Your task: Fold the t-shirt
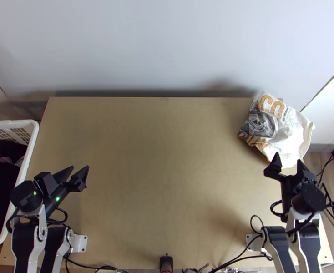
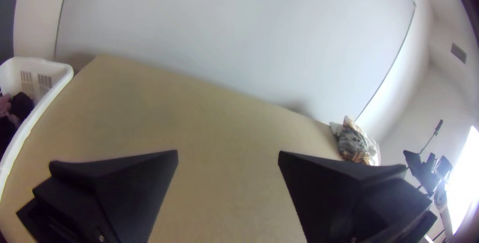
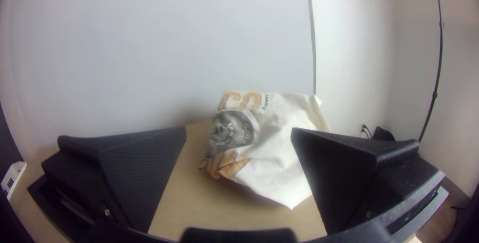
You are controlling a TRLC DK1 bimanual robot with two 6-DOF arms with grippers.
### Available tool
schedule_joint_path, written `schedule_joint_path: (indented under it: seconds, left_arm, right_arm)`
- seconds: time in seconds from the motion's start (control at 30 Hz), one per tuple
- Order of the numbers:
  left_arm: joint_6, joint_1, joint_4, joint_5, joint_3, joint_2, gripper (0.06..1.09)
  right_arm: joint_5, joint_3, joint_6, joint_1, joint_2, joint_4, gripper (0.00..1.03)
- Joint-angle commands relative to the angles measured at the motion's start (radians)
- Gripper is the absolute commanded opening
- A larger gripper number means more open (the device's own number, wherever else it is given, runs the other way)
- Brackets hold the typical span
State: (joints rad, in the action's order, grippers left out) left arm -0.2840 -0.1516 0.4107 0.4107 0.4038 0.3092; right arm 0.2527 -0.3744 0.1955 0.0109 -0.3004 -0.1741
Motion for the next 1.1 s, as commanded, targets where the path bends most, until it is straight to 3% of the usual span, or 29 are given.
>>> schedule_joint_path:
  seconds: [0.0, 0.2, 0.4, 0.77, 0.93, 1.07]
  left_arm:
    - [-0.009, 0.012, -0.085, 0.000, -0.065, -0.122, 1.03]
    - [-0.027, 0.011, -0.210, -0.089, -0.169, -0.292, 1.03]
    - [-0.018, 0.026, -0.230, -0.115, -0.221, -0.308, 1.03]
    - [0.026, 0.104, -0.251, -0.213, -0.322, -0.311, 1.03]
    - [0.028, 0.107, -0.243, -0.220, -0.324, -0.311, 1.04]
    - [0.014, 0.132, -0.228, -0.220, -0.329, -0.308, 1.04]
  right_arm:
    - [-0.119, 0.086, 0.015, 0.011, 0.152, 0.062, 0.97]
    - [-0.244, 0.172, 0.019, 0.029, 0.257, 0.157, 0.96]
    - [-0.265, 0.266, -0.071, 0.052, 0.305, 0.208, 0.96]
    - [-0.270, 0.273, -0.062, 0.072, 0.305, 0.116, 0.96]
    - [-0.288, 0.273, -0.061, 0.093, 0.305, -0.025, 0.96]
    - [-0.282, 0.278, -0.062, 0.109, 0.299, -0.047, 0.96]
